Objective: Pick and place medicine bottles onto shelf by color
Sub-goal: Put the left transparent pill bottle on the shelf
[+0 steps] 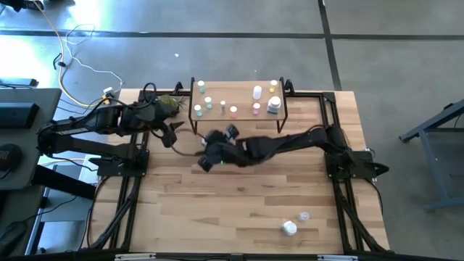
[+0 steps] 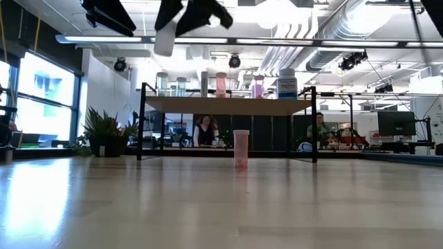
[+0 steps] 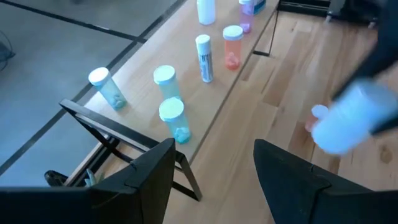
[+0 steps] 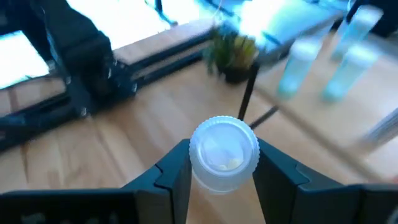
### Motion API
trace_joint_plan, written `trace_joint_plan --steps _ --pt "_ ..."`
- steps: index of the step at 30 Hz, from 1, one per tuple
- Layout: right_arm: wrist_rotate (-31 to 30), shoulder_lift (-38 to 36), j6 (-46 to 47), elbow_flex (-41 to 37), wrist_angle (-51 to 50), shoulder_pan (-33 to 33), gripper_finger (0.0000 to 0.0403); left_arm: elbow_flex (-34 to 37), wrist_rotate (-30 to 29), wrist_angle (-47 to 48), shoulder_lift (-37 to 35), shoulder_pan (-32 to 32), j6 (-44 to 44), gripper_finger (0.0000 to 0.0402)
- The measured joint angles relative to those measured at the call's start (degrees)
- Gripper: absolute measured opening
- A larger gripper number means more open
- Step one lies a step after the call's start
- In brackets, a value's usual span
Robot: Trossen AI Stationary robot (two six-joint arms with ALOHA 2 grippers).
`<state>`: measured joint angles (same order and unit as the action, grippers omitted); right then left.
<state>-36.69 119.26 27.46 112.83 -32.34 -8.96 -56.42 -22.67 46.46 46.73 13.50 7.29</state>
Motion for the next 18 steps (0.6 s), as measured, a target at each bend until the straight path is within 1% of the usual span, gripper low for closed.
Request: trace_joint_plan --steps 4,11,15,17,18 --pt "0.04 0.01 -5.12 6.82 -4.78 2.75 0.0128 0.0 0.04 0.09 -0.34 0.0 0.04 0.0209" --pt "0.27 0.01 -16.94 17.56 -8.66 7.72 0.0128 0.0 0.04 1.54 -0.34 0.0 0.19 0.0209" --pt "3.95 0.0 -24.39 22.25 -9.11 10.74 0.0128 0.0 0.08 2.46 -0.34 0.0 1.06 0.0209" --pt "6.0 -0.94 -26.79 21.74 -6.88 12.36 0.0128 0.0 0.06 2.51 -0.34 0.0 1.05 0.0209" --pt "6.99 -1.47 -27.78 21.31 -7.39 13.16 0.0128 0.0 0.06 2.51 -0.34 0.0 1.05 0.0209"
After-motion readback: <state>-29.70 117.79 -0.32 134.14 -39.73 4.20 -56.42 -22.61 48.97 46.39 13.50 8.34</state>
